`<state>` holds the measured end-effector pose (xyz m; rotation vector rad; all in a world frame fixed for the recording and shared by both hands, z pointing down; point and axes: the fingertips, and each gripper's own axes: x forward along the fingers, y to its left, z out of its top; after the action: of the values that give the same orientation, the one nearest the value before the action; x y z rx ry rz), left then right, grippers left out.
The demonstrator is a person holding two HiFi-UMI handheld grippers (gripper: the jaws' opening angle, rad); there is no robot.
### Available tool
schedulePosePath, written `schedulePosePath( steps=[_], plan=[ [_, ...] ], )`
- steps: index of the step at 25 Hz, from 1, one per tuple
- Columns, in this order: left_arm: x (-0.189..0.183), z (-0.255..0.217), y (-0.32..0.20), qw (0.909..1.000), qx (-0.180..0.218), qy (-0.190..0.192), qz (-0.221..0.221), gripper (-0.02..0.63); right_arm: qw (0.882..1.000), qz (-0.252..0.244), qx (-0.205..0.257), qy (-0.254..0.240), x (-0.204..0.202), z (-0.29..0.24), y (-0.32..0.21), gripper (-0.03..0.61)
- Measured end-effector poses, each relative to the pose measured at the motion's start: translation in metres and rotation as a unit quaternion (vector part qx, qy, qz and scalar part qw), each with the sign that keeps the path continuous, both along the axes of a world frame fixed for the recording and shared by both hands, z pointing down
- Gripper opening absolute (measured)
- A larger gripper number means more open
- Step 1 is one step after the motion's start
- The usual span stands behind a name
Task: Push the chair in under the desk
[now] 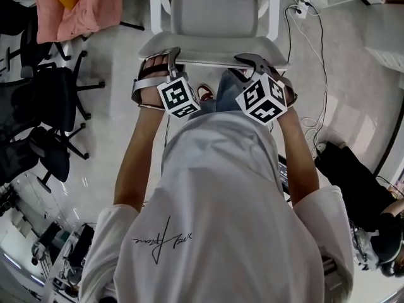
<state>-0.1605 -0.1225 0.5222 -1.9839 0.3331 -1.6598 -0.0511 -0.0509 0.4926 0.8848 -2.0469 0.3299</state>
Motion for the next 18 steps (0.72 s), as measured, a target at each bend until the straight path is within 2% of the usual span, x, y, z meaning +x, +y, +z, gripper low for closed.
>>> schedulePosePath(
  steps=[18],
  plan=[
    [0.073, 0.001, -0.026, 0.9991, -0.001, 0.000, 0.043, 0.152, 0.999, 0.044, 0.018, 0.005, 0.067, 0.001, -0.016, 0.146]
  ],
)
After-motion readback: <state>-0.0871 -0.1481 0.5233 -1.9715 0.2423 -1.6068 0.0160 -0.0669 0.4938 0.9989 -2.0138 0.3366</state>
